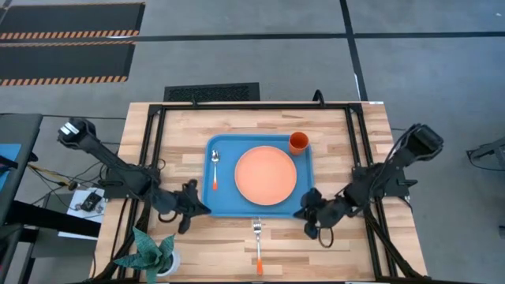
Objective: Pick and place plate/cup/fork/spoon on tray
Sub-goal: Put the orange fork on the blue tray to the left of the light orange plate
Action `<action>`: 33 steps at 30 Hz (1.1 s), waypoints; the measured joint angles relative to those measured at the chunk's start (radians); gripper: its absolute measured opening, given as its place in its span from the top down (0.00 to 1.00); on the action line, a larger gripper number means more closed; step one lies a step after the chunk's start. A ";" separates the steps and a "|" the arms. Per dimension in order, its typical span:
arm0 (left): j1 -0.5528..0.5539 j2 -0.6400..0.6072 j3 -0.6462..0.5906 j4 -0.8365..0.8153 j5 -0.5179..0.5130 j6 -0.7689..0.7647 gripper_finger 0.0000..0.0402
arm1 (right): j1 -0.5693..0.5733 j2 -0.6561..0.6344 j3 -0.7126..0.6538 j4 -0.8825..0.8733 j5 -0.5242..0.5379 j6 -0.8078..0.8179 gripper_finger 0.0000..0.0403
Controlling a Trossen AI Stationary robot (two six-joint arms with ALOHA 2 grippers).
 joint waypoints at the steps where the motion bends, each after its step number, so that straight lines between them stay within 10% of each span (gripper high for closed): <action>1: -0.009 0.032 0.000 0.049 0.011 0.011 1.00 | 0.013 0.028 0.020 0.000 0.007 0.008 0.98; 11: -0.100 0.241 0.000 0.303 0.043 0.050 1.00 | 0.081 0.300 0.352 -0.142 0.009 0.096 0.98; 22: -0.199 0.172 0.000 -0.066 -0.332 -0.146 1.00 | 0.097 0.594 0.858 -0.572 0.005 0.353 0.98; 33: -0.239 0.117 0.000 -0.198 -0.368 -0.171 1.00 | -0.005 0.785 1.137 -0.696 0.012 0.386 0.70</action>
